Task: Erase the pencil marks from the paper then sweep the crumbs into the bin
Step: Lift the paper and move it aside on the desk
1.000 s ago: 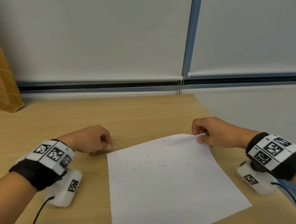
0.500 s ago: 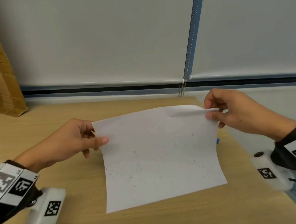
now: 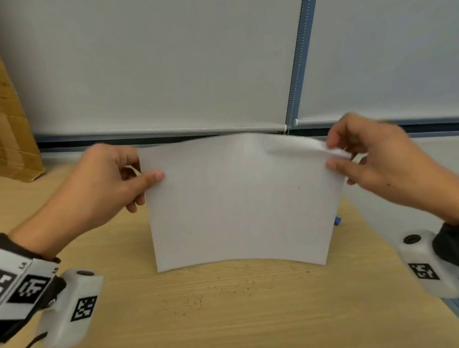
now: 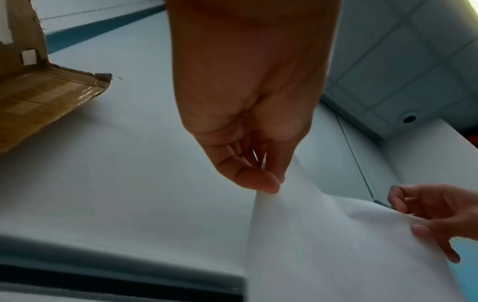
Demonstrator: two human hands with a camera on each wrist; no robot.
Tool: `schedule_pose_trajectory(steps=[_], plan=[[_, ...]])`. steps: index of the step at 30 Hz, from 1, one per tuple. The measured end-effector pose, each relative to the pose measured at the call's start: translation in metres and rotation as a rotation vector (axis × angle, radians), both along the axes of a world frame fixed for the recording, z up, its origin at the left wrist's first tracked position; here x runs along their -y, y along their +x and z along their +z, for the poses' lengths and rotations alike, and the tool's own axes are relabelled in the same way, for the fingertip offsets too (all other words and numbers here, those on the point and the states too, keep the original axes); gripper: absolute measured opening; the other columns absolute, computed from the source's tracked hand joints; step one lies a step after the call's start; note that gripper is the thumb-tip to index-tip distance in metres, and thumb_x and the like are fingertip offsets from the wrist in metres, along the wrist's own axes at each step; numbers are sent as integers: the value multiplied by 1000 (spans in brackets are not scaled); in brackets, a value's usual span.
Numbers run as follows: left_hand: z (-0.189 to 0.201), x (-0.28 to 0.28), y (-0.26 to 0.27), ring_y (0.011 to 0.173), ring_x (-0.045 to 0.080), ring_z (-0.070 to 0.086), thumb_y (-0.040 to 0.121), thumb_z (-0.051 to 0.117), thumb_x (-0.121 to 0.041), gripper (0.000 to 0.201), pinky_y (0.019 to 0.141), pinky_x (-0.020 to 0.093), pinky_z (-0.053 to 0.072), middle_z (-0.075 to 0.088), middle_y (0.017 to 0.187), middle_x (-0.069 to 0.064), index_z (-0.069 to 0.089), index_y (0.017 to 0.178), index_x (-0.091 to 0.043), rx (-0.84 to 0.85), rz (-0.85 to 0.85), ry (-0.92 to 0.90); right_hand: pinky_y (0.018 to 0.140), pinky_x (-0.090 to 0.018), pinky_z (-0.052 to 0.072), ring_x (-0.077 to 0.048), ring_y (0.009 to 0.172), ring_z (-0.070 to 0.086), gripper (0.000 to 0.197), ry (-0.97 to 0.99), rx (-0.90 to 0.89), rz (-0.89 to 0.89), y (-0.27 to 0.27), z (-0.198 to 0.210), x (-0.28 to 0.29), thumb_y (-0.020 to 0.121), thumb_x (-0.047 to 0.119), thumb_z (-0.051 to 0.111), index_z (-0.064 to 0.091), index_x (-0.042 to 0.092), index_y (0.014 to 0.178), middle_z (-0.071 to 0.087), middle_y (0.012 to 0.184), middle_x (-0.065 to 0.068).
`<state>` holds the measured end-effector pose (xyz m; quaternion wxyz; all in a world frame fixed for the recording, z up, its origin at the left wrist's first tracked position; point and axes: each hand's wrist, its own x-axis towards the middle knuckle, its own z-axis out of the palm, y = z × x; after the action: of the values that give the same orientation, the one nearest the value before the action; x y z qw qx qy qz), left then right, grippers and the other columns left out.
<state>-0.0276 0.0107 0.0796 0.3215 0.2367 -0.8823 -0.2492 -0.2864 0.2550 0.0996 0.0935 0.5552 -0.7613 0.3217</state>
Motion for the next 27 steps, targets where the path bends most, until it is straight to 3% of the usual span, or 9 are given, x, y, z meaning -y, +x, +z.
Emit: schedule_pose_trajectory(steps=[2, 5, 8, 12, 14, 18, 22, 24, 27], plan=[[-4, -2, 0, 47, 9, 62, 83, 68, -30, 7, 55, 33, 52, 68, 61, -7, 66, 78, -27, 14, 19, -5, 71, -44, 55, -16, 84, 59, 27, 33, 15, -9, 2, -6, -1, 83, 12, 68, 51, 31, 91, 56, 92, 12], [3, 2, 4, 45, 10, 62, 81, 68, -31, 4, 55, 33, 52, 68, 60, -4, 67, 84, -28, -83, 38, 52, 71, -45, 55, -18, 83, 60, 23, -77, -8, -18, 1, 2, -3, 83, 13, 68, 53, 25, 94, 56, 90, 13], [0, 0, 3, 46, 10, 63, 83, 69, -26, 4, 53, 34, 53, 68, 60, -4, 67, 81, -28, 9, 28, 30, 70, -47, 55, -17, 82, 58, 23, -42, -8, -12, 1, 1, 0, 84, 12, 68, 52, 27, 91, 56, 90, 12], [-2, 0, 3, 47, 8, 63, 84, 69, -27, 5, 51, 24, 52, 69, 61, -8, 66, 80, -26, 0, 65, 26, 71, -46, 54, -15, 79, 58, 22, -25, 15, -28, 2, -3, 2, 85, 12, 67, 50, 26, 88, 55, 86, 10], [1, 2, 4, 46, 7, 62, 84, 69, -28, 6, 54, 30, 51, 68, 59, -7, 67, 79, -25, -3, 82, 19, 70, -46, 54, -19, 76, 58, 21, -89, 16, -31, -1, 0, 2, 84, 11, 68, 51, 23, 87, 55, 83, 10], [-4, 1, -2, 45, 6, 62, 85, 69, -26, 16, 56, 34, 52, 67, 57, -9, 65, 70, -21, 110, 65, -20, 67, -42, 54, -20, 73, 59, 21, 48, 24, -13, -3, -10, 8, 84, 15, 68, 50, 25, 86, 56, 87, 9], [11, 31, -13, 44, 13, 63, 87, 69, -24, 17, 64, 47, 58, 67, 55, 2, 69, 81, -8, -16, 105, 45, 61, -33, 58, -14, 71, 69, 23, -178, 242, -88, -32, -11, 12, 87, 28, 66, 51, 13, 96, 64, 92, 1], [27, 46, -24, 41, 10, 60, 89, 68, -22, 19, 59, 37, 58, 64, 53, 7, 68, 84, -4, -69, 114, 25, 61, -33, 56, -14, 71, 68, 21, -122, 214, -174, -54, -22, 12, 88, 30, 63, 53, 14, 94, 65, 91, -2], [49, 68, -51, 41, 8, 55, 92, 65, -18, 13, 44, 18, 49, 64, 66, 15, 67, 90, -6, -83, 138, 27, 61, -22, 44, -10, 74, 60, 13, 305, 56, -246, -85, -59, 14, 88, 28, 65, 54, 21, 85, 65, 94, -1]])
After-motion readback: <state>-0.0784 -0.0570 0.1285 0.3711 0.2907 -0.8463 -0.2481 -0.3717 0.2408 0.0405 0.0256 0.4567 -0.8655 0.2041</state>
